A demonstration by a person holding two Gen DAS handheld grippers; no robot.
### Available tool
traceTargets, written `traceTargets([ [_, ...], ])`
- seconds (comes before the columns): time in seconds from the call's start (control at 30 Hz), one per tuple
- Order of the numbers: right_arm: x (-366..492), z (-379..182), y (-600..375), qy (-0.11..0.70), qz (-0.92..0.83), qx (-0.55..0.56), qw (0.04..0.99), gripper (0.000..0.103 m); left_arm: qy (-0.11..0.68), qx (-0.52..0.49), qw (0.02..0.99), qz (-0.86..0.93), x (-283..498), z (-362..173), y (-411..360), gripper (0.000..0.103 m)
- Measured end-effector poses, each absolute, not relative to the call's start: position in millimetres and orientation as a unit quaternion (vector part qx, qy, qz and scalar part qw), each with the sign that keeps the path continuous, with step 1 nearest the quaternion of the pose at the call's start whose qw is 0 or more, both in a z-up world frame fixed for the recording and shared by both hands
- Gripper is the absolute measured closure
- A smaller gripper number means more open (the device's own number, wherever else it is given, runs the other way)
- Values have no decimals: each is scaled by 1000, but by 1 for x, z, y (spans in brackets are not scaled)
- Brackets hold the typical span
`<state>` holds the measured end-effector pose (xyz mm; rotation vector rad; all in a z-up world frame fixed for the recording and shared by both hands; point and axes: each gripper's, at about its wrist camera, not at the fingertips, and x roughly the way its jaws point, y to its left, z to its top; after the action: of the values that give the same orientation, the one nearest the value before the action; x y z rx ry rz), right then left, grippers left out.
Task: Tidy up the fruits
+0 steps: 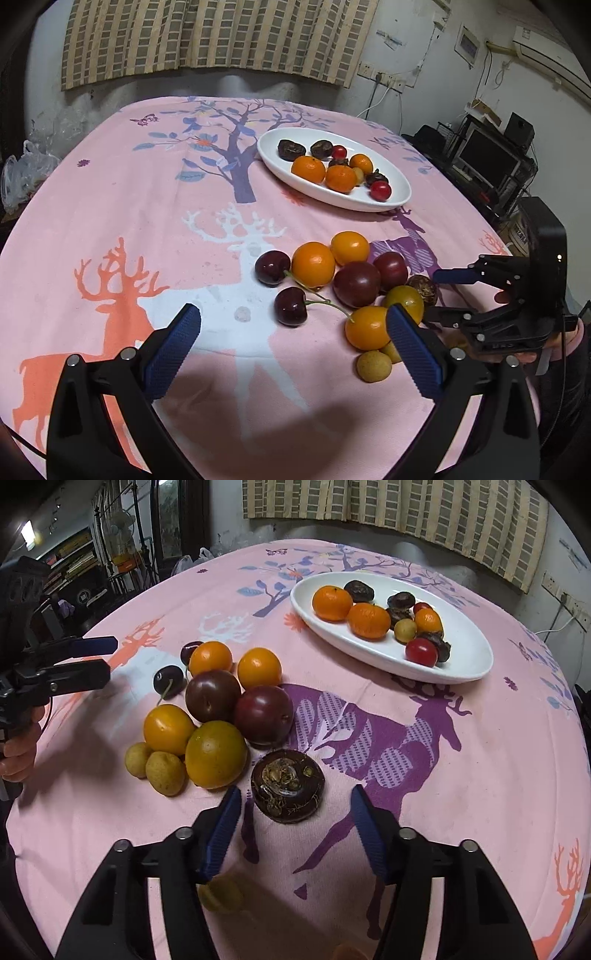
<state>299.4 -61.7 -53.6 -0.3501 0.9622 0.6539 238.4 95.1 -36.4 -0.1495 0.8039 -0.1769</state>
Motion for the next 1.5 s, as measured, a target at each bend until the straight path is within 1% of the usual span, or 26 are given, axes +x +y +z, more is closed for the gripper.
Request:
traceTargets([
  [0.03,300,-55,-61,454,310,-162,820,51,389,-67,915,-85,237,-36,93,4],
  [0.2,302,-60,-53,438,310,-172,826,52,391,-61,913,-99,234,-37,86,4],
  [0.23,304,-60,-53,438,313,-170,826,59,392,-55,913,-102,233,-37,83,4],
  [0.37,311,-53,-63,439,292,-150,836,61,396,-35,905,-152,226,-39,68,5],
  [0.4,313,-50,-68,438,288,-137,841,61,397,-25,902,-170,223,-40,62,13],
  [0.43,316,-46,-74,437,280,-120,846,61,399,-8,898,-186,218,-42,54,27],
  [0.5,319,-42,-82,436,267,-105,853,61,410,19,889,-203,213,-50,41,38],
  [0.53,320,-42,-84,436,265,-102,854,61,414,28,887,-204,211,-53,36,42],
  [0.63,323,-41,-88,439,259,-93,856,61,425,48,882,-200,212,-61,27,51],
  [0.7,322,-40,-90,439,260,-91,856,61,430,50,880,-197,214,-64,27,53],
  [0.8,320,-36,-89,433,264,-89,857,61,438,52,877,-192,218,-68,26,61],
  [0.97,318,-32,-91,426,263,-87,861,61,445,63,873,-191,221,-74,21,66],
  [1.0,318,-31,-91,426,263,-87,861,61,445,66,873,-189,222,-75,20,69],
  [1.03,317,-31,-92,425,264,-86,862,61,444,68,873,-189,222,-75,19,76],
  [1.23,318,-28,-102,419,263,-69,866,61,444,53,874,-187,216,-68,26,77],
  [1.33,319,-13,-112,393,258,-43,882,61,434,44,874,-213,212,-46,35,77],
  [1.4,332,4,-113,365,252,-16,896,61,419,55,880,-218,223,-23,36,77],
  [1.5,363,17,-103,343,228,-8,911,61,391,52,896,-202,279,10,35,77],
])
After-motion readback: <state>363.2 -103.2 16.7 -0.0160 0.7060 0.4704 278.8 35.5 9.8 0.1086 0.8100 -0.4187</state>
